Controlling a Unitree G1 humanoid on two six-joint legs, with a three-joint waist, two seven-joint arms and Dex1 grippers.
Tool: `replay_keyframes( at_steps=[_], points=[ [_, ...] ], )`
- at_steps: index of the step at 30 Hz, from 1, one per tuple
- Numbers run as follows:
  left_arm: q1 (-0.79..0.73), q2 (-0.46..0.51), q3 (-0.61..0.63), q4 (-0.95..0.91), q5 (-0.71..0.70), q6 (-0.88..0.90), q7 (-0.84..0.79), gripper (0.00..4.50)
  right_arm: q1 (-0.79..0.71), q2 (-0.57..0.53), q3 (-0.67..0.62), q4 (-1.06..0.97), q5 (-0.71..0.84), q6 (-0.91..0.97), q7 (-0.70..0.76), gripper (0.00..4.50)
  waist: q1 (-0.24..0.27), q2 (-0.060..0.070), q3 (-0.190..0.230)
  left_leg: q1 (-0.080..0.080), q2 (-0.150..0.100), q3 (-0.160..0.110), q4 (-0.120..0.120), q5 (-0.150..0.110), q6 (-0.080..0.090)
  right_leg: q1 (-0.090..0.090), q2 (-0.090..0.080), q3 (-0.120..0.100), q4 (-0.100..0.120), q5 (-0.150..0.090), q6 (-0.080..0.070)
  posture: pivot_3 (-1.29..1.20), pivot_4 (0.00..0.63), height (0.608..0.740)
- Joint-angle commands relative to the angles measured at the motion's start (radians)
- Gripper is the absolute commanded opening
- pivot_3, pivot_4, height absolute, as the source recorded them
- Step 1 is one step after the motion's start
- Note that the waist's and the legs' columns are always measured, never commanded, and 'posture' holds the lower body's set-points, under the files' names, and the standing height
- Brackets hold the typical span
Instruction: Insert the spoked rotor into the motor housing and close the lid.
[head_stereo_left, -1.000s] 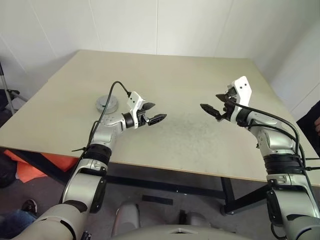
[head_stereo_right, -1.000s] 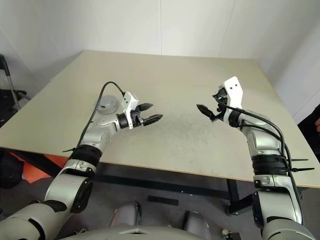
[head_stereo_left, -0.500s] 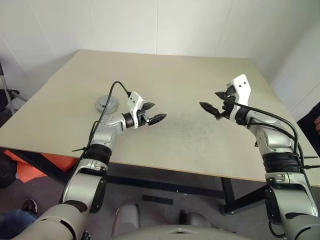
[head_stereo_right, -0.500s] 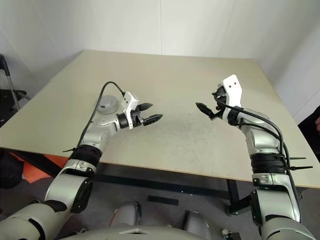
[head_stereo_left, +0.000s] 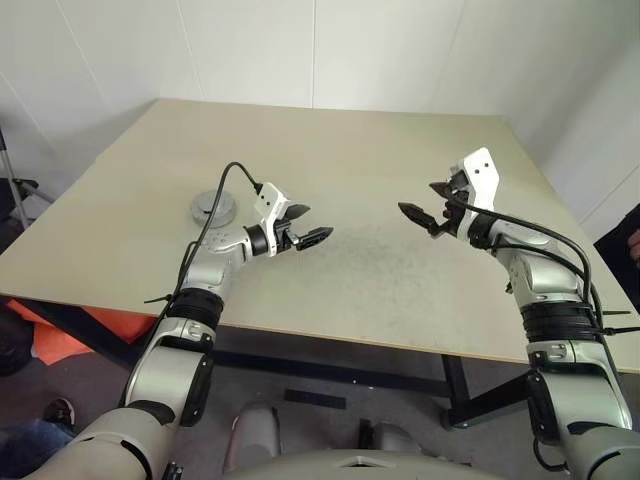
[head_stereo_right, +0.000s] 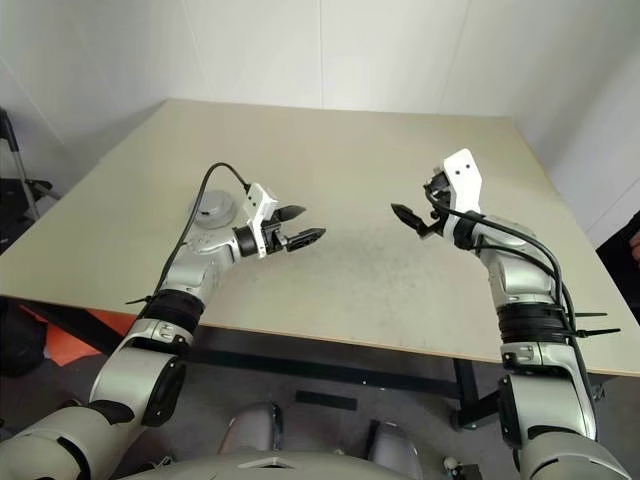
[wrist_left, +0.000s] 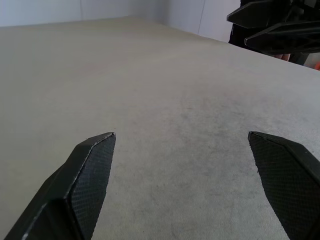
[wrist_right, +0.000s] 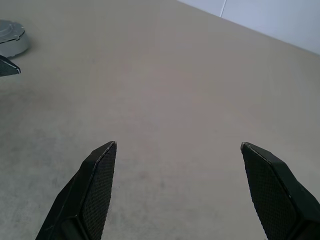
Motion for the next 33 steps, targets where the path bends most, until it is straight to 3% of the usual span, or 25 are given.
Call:
replay_keyframes(
  at_steps=[1,33],
  points=[
    [-0.025,-0.003,0.007,-0.015,-0.001,-0.026,0.008,4.49,-0.032,-0.004,-0.010,-0.008,0.000,-0.026,-0.004,4.50,0.000,0.000,0.000,0.000,0.000,0.000,0.000,0.000,0.000,0.000,0.000,0.000,0.000,0.000,0.000,0.00,0.000,0.740],
    [-0.012,-0.012,0.015,-0.012,-0.004,-0.046,0.026,4.49,-0.031,0.039,0.025,0.004,-0.019,-0.043,-0.018,4.50,-0.012,0.000,0.000,-0.003,0.000,0.001,-0.004,0.000,0.001,-0.003,0.001,0.000,-0.005,0.000,0.000,0.00,0.000,0.740]
  ],
)
